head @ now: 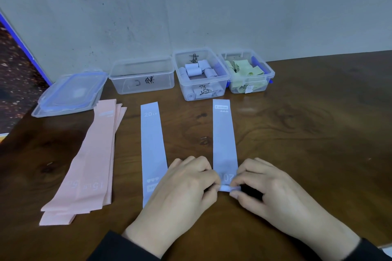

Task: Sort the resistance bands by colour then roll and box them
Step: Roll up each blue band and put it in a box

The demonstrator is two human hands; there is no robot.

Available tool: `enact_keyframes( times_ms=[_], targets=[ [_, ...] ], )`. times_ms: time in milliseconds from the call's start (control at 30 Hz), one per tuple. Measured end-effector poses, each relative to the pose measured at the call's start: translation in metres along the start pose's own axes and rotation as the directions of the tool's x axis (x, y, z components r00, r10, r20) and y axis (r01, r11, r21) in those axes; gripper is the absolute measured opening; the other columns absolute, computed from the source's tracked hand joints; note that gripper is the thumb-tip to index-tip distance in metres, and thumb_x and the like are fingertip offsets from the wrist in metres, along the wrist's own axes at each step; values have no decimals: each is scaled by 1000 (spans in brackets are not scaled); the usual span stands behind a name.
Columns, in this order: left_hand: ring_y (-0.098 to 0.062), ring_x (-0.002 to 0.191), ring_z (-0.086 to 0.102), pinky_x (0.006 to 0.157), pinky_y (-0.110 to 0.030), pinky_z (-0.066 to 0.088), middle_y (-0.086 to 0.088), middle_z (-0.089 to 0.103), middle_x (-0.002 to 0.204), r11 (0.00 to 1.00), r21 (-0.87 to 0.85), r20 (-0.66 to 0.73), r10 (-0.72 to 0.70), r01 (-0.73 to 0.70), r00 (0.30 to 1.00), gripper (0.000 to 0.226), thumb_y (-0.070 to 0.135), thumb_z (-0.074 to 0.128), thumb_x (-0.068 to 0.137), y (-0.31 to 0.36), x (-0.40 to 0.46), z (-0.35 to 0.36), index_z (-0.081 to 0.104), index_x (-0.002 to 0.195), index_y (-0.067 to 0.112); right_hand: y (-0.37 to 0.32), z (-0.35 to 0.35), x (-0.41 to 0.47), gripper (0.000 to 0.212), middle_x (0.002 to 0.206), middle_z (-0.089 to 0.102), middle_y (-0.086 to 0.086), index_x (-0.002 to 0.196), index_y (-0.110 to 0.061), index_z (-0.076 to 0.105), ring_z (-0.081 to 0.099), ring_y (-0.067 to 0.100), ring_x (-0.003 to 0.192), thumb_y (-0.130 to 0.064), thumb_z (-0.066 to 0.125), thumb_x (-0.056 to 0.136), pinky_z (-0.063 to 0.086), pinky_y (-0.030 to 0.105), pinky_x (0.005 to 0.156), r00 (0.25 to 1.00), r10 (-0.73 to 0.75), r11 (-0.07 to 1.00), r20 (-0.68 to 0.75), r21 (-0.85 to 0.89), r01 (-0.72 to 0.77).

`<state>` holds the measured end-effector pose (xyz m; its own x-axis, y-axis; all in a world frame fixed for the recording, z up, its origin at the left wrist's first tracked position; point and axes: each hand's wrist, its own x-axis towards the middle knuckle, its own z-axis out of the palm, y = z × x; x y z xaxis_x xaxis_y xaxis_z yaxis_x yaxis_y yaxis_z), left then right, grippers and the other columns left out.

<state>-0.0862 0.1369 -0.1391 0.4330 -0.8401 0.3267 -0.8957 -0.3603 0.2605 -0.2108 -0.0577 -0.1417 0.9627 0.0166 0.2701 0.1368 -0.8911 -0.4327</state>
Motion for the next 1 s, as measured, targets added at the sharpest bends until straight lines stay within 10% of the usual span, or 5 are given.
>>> enact_keyframes(
  times_ms=[1000],
  targets=[
    [-5,88,46,79,-29,44,20,48,98,998,36,33,-51,50,998,25,49,41,92,1,-1,4,60,102,37,5,4,2,19,101,52,-25,103,-34,73,54,1,92,-43,57,97,51,22,72,999,22,1000,-46,-21,-23]
  ],
)
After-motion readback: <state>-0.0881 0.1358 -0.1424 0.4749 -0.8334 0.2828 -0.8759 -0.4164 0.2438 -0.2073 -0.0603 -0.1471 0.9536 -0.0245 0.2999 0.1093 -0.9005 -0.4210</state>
